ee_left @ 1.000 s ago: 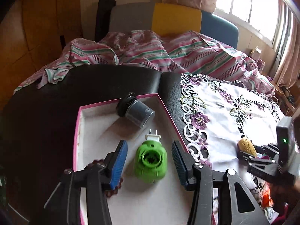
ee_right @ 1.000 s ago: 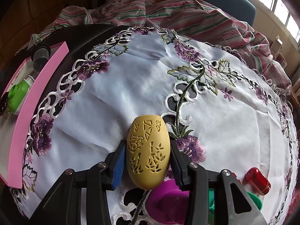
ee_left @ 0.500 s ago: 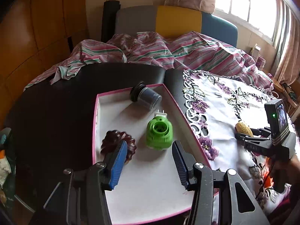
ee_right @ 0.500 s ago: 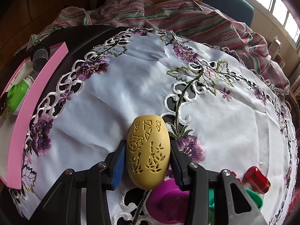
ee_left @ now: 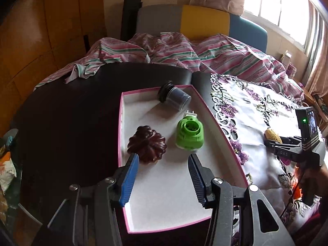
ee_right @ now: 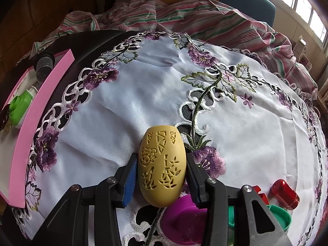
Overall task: Organize rigid objects
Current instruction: 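Carry the yellow perforated oval toward the tray with the right gripper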
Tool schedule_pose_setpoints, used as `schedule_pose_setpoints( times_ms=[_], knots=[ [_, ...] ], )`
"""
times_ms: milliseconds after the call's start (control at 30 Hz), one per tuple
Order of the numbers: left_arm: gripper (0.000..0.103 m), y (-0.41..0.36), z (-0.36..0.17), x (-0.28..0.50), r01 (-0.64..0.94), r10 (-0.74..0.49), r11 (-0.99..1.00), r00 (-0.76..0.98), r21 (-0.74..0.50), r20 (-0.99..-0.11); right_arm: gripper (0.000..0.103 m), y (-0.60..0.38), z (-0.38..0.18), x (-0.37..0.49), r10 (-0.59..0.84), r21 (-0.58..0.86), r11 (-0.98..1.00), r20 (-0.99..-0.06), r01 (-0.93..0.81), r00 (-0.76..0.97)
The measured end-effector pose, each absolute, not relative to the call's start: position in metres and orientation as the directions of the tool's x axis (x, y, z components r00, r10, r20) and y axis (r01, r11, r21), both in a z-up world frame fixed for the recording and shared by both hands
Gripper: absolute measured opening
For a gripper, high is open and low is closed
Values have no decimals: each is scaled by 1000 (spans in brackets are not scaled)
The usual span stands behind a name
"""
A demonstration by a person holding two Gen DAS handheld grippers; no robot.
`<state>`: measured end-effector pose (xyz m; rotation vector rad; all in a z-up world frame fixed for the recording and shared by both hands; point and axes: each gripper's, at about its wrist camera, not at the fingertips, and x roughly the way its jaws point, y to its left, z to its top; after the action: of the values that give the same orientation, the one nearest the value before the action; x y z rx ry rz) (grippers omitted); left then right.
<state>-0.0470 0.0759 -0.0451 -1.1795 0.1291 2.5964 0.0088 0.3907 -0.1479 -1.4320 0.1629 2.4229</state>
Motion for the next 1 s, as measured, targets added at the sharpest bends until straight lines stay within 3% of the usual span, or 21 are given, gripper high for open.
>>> schedule_pose_setpoints(
  times_ms=[733, 1000],
  knots=[
    [51, 9, -64, -41, -148, 130, -988, -614, -49, -778, 43, 385, -144, 7, 253, -105, -932, -873, -347, -417],
    [51, 8, -59, -39, -155, 137, -987, -629, -50, -765, 43, 343, -104, 7, 224, -86, -956, -832, -281, -508]
  ],
)
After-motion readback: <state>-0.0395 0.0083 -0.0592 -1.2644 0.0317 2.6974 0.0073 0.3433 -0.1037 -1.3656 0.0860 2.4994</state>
